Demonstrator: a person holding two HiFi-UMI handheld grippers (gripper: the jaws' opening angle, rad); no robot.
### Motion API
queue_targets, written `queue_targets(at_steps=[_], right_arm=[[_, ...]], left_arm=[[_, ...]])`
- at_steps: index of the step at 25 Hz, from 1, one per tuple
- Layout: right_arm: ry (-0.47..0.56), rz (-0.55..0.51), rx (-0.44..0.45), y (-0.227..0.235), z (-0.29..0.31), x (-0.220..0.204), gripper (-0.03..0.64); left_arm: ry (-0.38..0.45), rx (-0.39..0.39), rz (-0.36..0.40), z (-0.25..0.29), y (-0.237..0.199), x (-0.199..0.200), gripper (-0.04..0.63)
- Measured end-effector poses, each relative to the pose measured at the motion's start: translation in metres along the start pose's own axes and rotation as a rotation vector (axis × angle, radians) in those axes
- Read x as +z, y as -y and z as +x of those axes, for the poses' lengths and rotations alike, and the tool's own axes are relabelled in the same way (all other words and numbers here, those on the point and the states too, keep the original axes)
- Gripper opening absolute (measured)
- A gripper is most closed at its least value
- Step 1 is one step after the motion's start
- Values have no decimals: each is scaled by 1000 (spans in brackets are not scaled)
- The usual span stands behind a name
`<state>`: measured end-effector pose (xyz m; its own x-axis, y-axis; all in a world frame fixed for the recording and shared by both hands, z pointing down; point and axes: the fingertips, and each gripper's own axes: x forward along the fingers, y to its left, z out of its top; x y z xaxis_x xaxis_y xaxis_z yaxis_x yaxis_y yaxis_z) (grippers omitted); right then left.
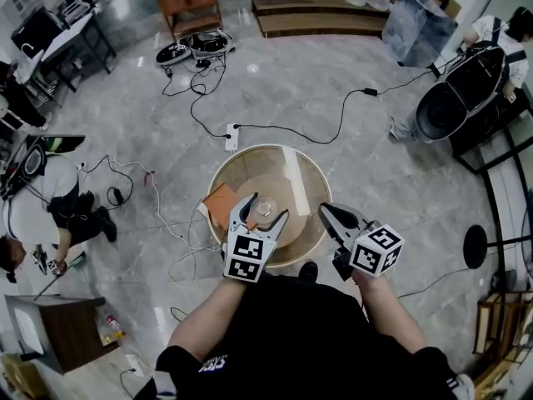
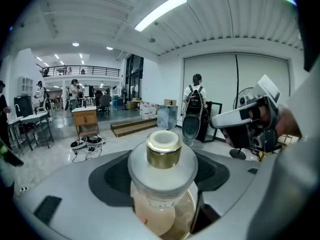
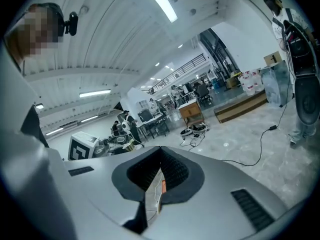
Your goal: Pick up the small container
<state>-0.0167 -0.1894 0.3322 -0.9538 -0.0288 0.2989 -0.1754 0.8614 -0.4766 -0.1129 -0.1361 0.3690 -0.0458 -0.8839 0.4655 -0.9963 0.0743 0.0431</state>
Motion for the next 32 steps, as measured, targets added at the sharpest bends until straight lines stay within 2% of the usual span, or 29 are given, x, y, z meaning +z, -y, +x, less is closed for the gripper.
queue_targets(at_steps=[5,10,13,21,28,32], right_arm=[[14,-103,-9,27,-50,11,15],[83,-111,81,29,-81,19,15],[102,-163,75,25,-93,25,15],[164,-195,78,12,-79,33,12],[202,-283,124,-43,-64,49,12],[222,-287,142,-66,-63,61,12]], left_arm=[[-9,46,-3,2,42,18,341],[-16,59,-8,-2,74,32,342],[-17,63,6,-11,81,41,342],[-12,22,38,-26,67,57,342],[43,43,57,-65,28,77,342],[53,54,27,-87,4,85,342]])
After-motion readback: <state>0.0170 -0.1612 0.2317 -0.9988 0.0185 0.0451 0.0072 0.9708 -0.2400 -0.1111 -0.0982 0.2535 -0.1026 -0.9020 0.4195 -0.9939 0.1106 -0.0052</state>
